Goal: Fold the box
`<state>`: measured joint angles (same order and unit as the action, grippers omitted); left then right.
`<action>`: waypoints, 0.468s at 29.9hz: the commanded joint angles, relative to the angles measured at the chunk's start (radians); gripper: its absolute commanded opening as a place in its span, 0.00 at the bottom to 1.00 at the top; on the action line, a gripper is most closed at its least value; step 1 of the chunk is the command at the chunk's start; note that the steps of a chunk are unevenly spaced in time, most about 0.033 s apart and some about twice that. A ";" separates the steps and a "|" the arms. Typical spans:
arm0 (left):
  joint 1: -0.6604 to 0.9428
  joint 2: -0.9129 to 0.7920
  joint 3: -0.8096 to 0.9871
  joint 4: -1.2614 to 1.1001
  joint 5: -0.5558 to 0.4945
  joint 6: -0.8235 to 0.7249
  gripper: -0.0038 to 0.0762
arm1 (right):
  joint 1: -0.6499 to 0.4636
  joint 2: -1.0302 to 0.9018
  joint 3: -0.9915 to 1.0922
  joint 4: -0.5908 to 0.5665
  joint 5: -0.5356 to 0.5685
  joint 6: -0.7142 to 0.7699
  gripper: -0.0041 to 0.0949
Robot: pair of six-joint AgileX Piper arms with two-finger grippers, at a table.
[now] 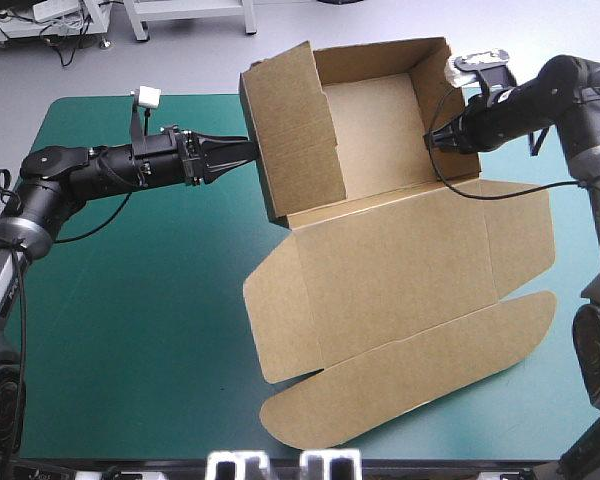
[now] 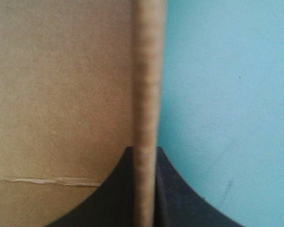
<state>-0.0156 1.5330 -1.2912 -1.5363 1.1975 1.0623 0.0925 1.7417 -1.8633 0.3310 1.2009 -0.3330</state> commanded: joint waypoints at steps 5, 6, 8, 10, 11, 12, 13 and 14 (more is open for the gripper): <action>-0.010 -0.045 -0.031 -0.059 0.086 -0.005 0.65 | 0.092 -0.049 -0.031 -0.087 -0.107 0.097 0.02; -0.010 -0.045 -0.033 -0.043 0.073 -0.005 0.65 | 0.097 -0.049 -0.031 -0.092 -0.111 0.108 0.02; -0.010 -0.045 -0.043 0.021 0.027 -0.033 0.65 | 0.101 -0.049 -0.031 -0.109 -0.116 0.133 0.02; -0.021 -0.045 -0.058 0.100 -0.025 -0.060 0.65 | 0.101 -0.049 -0.031 -0.107 -0.116 0.146 0.02; -0.025 -0.045 -0.064 0.143 -0.058 -0.094 0.65 | 0.101 -0.049 -0.031 -0.107 -0.116 0.155 0.02; -0.037 -0.045 -0.069 0.178 -0.089 -0.132 0.65 | 0.101 -0.049 -0.031 -0.107 -0.118 0.163 0.02; -0.054 -0.045 -0.073 0.216 -0.128 -0.160 0.65 | 0.101 -0.049 -0.031 -0.100 -0.120 0.171 0.02; -0.073 -0.045 -0.075 0.251 -0.168 -0.188 0.65 | 0.106 -0.049 -0.031 -0.098 -0.122 0.175 0.02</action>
<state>-0.0465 1.5322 -1.3265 -1.3197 1.1143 0.9520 0.1911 1.7417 -1.8633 0.1784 1.1349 -0.1871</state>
